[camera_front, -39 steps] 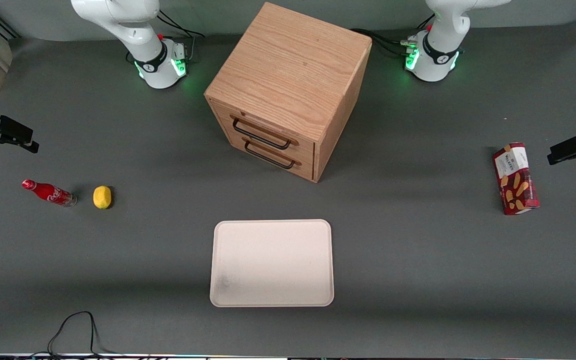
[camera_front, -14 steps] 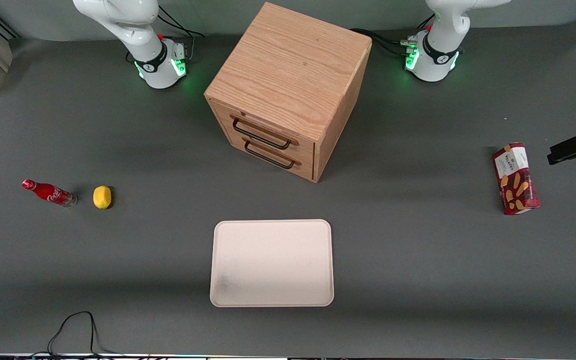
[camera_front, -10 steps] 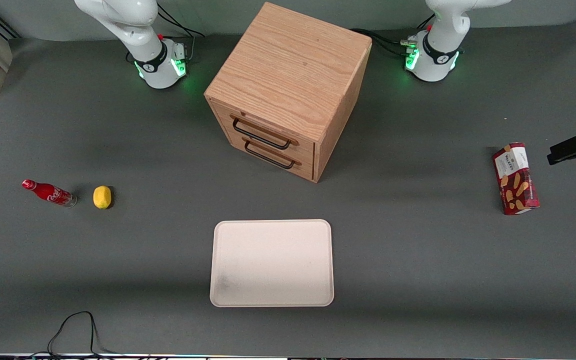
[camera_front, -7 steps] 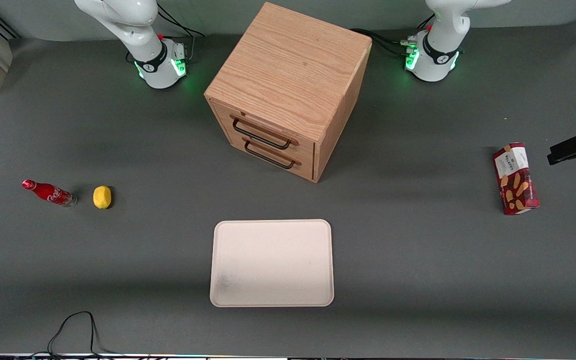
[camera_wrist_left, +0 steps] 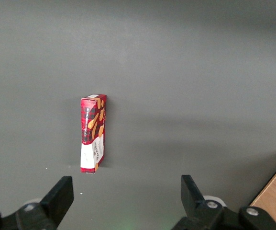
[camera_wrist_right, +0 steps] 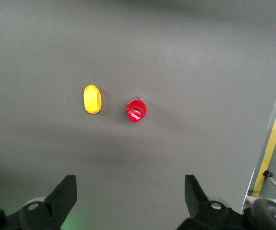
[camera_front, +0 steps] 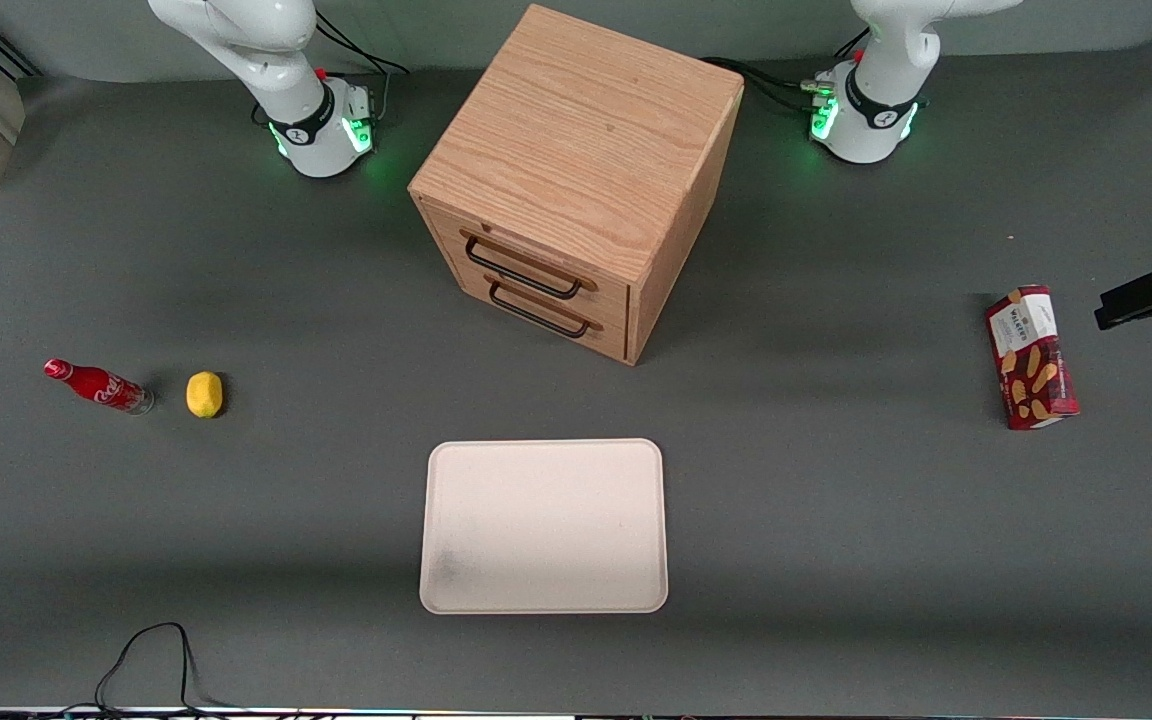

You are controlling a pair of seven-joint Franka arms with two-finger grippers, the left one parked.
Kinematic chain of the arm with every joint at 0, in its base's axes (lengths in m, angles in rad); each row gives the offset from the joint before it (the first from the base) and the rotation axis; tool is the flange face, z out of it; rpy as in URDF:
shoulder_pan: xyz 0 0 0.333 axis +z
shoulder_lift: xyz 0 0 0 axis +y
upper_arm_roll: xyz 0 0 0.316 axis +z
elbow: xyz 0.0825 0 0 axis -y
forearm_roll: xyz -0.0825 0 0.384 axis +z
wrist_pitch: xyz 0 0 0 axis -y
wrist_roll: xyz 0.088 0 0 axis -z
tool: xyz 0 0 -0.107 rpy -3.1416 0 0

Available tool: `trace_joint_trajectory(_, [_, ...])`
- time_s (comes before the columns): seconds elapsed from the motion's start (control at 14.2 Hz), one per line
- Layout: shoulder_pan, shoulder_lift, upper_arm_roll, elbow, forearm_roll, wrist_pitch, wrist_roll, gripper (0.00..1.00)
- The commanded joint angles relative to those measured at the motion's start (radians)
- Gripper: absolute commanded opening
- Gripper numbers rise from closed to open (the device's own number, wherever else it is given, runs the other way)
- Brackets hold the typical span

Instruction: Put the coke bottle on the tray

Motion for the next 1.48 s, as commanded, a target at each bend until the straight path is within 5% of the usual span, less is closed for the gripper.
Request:
trace_joint_trajectory(0.0, [0.017, -0.026, -0.008, -0.049, 0.010, 0.025, -0.007, 1.00])
trace_joint_trajectory(0.63, [0.038, -0.001, -0.008, -0.320, 0.036, 0.346, -0.007, 1.00])
trace_joint_trajectory(1.41, [0.049, 0.125, -0.015, -0.430, 0.086, 0.584, -0.022, 1.00])
